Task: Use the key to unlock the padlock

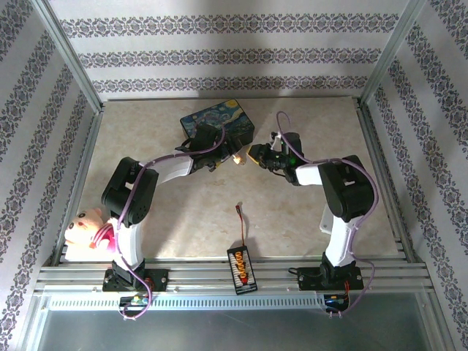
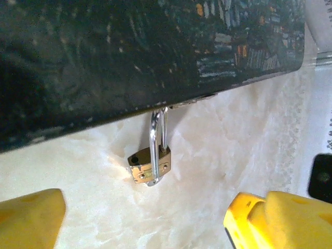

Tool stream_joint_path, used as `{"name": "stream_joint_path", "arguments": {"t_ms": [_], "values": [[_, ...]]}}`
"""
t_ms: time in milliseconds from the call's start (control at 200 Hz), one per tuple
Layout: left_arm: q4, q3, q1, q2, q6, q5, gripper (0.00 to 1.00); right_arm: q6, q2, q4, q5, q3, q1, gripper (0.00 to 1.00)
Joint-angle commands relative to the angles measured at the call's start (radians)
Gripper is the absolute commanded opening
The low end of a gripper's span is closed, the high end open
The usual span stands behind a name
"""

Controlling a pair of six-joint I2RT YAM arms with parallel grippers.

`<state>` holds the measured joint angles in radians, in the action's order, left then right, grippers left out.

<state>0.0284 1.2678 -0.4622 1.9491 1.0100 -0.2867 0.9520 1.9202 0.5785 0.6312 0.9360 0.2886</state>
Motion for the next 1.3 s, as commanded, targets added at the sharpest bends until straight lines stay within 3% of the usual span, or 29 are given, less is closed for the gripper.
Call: {"name": "stream_joint_path", "arguments": {"t_ms": [0,175,380,530,695,1294], "values": [[-0.098,0.010,0.018,-0.125,-0.122,0.019,0.99,-0.239,-0.035,-0.234,-0.012,0.091,0.020,0.29],[-0.299,0.058,0.056,-0.203,-0.232,0.161,0.99,-0.484,-0.024,-0.569,-0.153,0.266,0.067,0.30],[-0.392,0.078,0.180,-0.183,-0.259,0.225,0.99,-0.568,0.053,-0.711,-0.196,0.412,0.075,0.30],[-0.423,0.100,0.234,-0.146,-0.293,0.277,0.99,-0.594,0.107,-0.750,-0.181,0.480,0.078,0.33],[-0.446,0.153,0.276,-0.062,-0.322,0.259,0.99,-0.617,0.159,-0.786,-0.175,0.534,0.080,0.35],[-0.458,0.189,0.274,0.020,-0.329,0.191,0.99,-0.647,0.280,-0.824,-0.133,0.647,0.098,0.36]]}}
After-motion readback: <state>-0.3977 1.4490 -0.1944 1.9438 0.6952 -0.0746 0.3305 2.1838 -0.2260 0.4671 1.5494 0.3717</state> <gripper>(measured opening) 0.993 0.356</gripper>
